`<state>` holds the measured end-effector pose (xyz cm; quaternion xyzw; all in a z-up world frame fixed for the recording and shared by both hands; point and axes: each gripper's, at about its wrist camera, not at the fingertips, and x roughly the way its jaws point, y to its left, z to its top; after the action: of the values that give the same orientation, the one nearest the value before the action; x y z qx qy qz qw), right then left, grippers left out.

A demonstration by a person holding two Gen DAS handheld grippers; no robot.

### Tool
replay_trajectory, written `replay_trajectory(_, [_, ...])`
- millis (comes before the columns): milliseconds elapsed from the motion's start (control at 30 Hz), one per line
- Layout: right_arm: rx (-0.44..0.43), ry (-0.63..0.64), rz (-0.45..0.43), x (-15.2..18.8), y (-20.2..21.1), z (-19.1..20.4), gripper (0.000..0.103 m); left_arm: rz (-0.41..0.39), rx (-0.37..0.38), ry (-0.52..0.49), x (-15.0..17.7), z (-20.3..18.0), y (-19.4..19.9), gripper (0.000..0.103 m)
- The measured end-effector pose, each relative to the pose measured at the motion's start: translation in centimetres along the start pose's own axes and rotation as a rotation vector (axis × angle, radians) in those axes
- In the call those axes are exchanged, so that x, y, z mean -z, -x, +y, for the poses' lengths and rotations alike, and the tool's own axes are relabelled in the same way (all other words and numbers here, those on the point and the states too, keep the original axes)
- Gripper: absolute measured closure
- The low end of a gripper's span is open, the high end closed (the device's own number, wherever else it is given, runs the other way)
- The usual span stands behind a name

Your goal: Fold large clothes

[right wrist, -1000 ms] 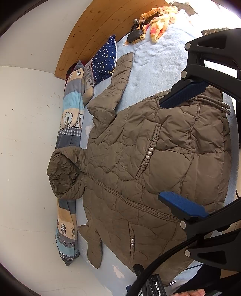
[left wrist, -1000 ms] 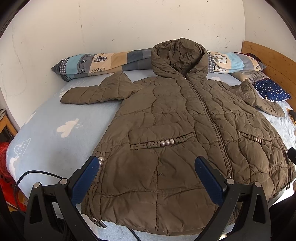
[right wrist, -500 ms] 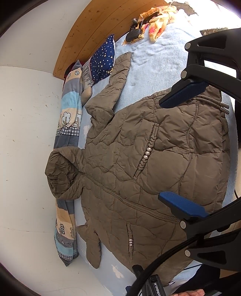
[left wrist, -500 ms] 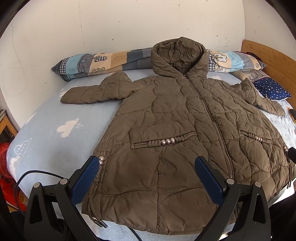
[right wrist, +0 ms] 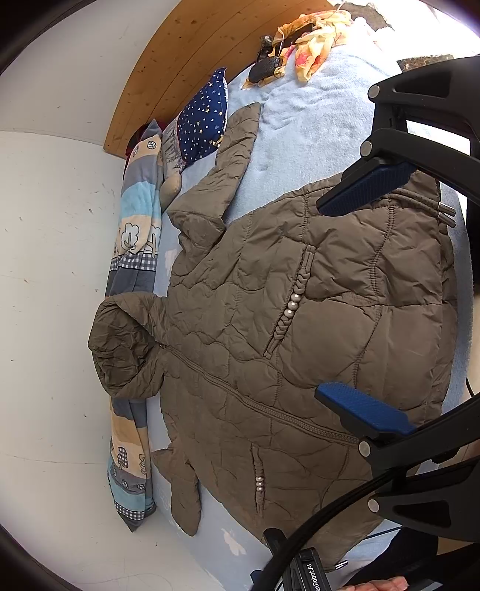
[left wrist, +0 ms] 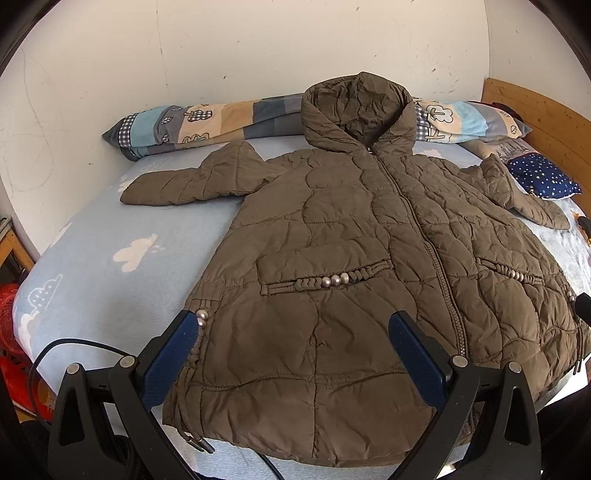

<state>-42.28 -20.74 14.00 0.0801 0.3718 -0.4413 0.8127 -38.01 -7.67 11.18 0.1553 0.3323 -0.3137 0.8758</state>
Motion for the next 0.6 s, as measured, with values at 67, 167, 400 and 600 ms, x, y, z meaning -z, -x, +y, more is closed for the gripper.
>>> replay_trajectory(67, [0.000, 0.000, 0.000, 0.1, 0.0, 0.0, 0.009, 0.002, 0.002, 0.000, 0.0, 0.0, -0.1, 0.000])
replay_trajectory(167, [-0.004, -0.003, 0.001, 0.1, 0.0, -0.1, 0.009, -0.004, -0.003, -0.003, -0.2, 0.3, 0.0, 0.000])
replay_trajectory(400, [-0.119, -0.234, 0.039, -1.4, -0.5, -6.6, 0.009, -0.083, -0.012, 0.050, -6.3, 3.1, -0.3, 0.000])
replay_trajectory(600, [-0.106, -0.502, 0.015, -3.6, -1.7, -16.5, 0.009, -0.137, -0.037, 0.053, -13.0, 3.4, -2.9, 0.000])
